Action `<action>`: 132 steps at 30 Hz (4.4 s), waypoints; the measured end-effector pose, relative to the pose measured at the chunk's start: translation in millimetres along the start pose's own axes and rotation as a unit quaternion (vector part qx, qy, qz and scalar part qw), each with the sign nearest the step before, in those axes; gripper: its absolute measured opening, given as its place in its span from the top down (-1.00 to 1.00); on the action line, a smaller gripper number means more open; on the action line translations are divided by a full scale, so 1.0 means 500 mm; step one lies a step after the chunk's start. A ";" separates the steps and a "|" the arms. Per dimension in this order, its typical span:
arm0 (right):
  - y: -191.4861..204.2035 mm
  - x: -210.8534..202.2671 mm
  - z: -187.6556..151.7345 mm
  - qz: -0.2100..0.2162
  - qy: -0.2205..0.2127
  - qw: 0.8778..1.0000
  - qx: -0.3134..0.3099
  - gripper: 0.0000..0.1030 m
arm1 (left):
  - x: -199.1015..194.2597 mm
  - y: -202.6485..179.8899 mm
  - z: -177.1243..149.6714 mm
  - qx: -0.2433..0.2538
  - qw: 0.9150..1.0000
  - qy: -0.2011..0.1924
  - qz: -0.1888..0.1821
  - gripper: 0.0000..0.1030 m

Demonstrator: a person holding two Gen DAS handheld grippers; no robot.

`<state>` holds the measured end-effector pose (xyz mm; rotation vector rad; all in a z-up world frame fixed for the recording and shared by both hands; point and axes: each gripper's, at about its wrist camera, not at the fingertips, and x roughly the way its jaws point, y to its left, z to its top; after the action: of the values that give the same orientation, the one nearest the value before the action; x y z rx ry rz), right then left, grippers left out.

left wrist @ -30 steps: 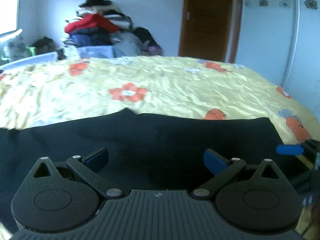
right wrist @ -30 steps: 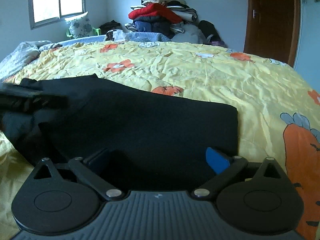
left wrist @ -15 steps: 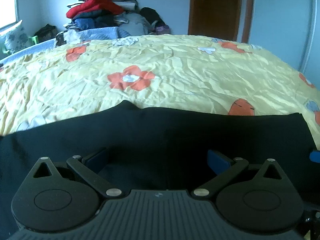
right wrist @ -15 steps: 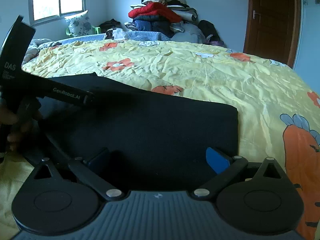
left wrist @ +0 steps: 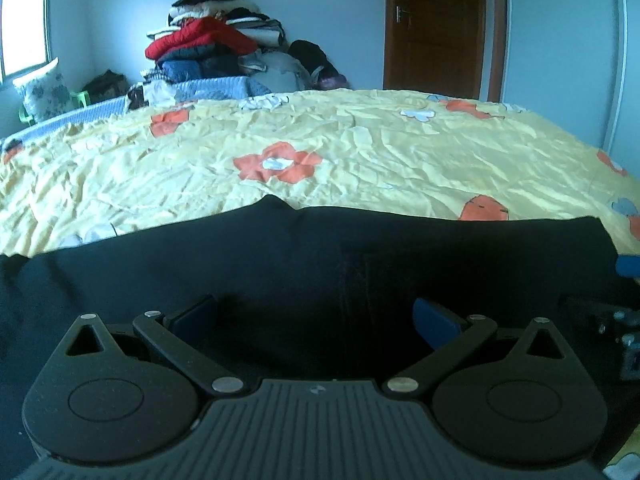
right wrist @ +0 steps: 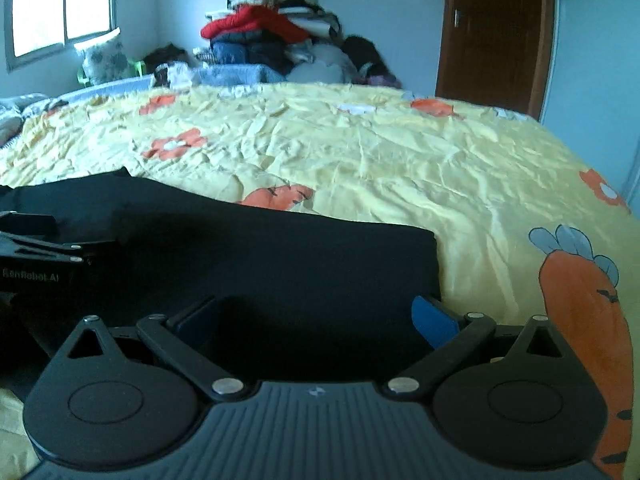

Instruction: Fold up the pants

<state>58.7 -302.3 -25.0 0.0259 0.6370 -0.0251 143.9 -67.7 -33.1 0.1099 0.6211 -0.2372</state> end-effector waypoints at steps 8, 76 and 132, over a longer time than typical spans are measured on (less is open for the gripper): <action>0.002 -0.001 0.000 0.000 0.000 1.000 0.001 -1.00 | 0.000 0.007 -0.003 -0.010 1.000 0.001 -0.007 -1.00; 0.035 -0.048 -0.006 -0.004 -0.013 0.999 0.041 -1.00 | -0.160 0.161 -0.104 -0.040 0.997 -0.004 0.059 -1.00; 0.697 -0.137 -0.065 0.125 -0.229 0.816 -0.516 -0.99 | -0.361 0.543 -0.157 -0.312 0.928 -0.045 0.200 -0.98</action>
<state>-5.0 48.0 -4.7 -0.9312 0.0896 0.5624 25.9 242.3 17.9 -0.3868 0.5452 0.3565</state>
